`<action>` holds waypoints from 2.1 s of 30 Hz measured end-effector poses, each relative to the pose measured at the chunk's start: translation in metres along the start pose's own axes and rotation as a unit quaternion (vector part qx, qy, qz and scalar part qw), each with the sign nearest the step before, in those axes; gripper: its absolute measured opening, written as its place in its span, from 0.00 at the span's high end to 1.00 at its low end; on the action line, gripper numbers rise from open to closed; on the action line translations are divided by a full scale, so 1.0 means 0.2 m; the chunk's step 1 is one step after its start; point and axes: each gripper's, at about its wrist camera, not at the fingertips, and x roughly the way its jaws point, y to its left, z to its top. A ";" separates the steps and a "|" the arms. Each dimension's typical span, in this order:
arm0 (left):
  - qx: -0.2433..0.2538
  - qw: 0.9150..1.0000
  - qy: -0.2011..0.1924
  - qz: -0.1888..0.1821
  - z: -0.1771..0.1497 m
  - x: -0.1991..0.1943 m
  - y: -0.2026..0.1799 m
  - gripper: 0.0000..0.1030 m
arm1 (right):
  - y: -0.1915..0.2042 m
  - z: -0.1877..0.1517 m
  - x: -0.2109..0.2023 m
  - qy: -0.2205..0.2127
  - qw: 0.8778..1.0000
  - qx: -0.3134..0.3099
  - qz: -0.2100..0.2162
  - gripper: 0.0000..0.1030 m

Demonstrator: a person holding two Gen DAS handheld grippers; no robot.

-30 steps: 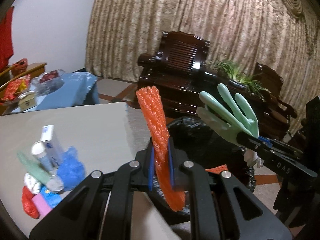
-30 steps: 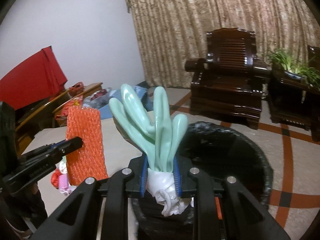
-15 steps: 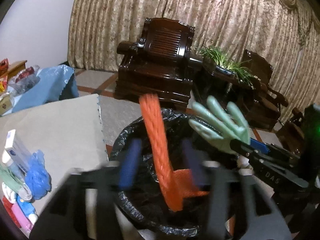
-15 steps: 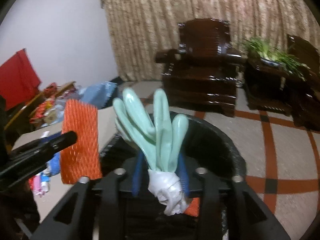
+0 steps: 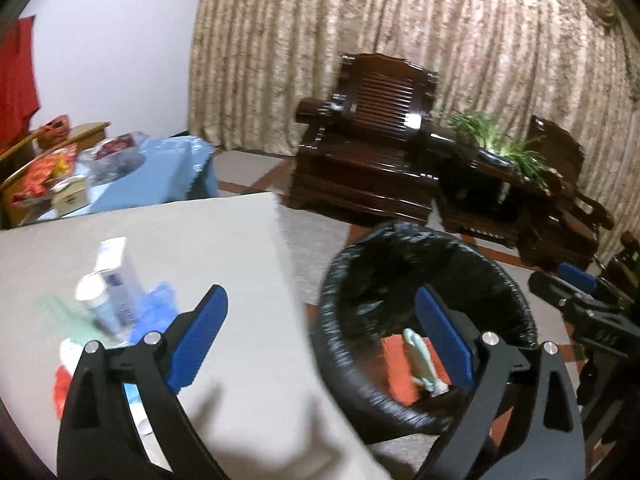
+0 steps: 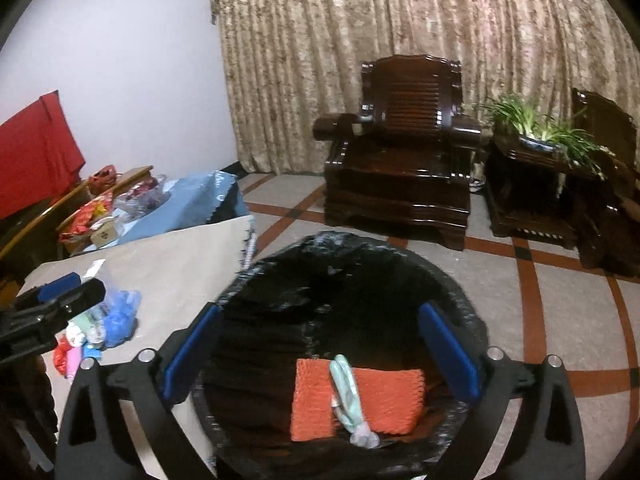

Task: Collect trash
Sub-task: 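Carry both items over the bin and open both grippers to drop them, then move both tools back to the pile toward the red plastic bag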

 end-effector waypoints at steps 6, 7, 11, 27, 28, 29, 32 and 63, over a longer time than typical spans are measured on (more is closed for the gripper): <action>-0.017 0.998 -0.010 0.059 -0.06 -0.15 0.23 0.09 | 0.19 -0.03 0.03 0.004 0.999 -0.025 0.033 0.06; -0.021 0.998 -0.012 0.066 -0.07 -0.17 0.27 0.09 | 0.23 -0.04 0.05 0.006 0.999 -0.029 0.041 0.06; -0.042 0.994 -0.014 0.097 -0.10 -0.26 0.43 0.09 | 0.38 -0.06 0.07 0.008 0.997 -0.047 0.068 0.06; -0.099 0.978 0.000 0.186 -0.32 -0.42 0.94 0.09 | 0.92 -0.25 0.29 0.033 0.985 -0.101 0.135 0.06; -0.103 0.976 0.002 0.190 -0.33 -0.42 0.97 0.09 | 0.93 -0.25 0.31 0.035 0.985 -0.103 0.135 0.06; -0.106 0.975 0.005 0.193 -0.35 -0.42 0.99 0.09 | 0.95 -0.26 0.32 0.039 0.984 -0.105 0.137 0.07; -0.115 0.972 0.019 0.203 -0.41 -0.40 1.06 0.10 | 1.00 -0.29 0.36 0.046 0.983 -0.111 0.142 0.07; -0.177 0.965 0.090 0.172 -0.62 -0.13 1.30 0.55 | 1.25 -0.51 0.54 0.119 0.962 -0.157 0.189 0.31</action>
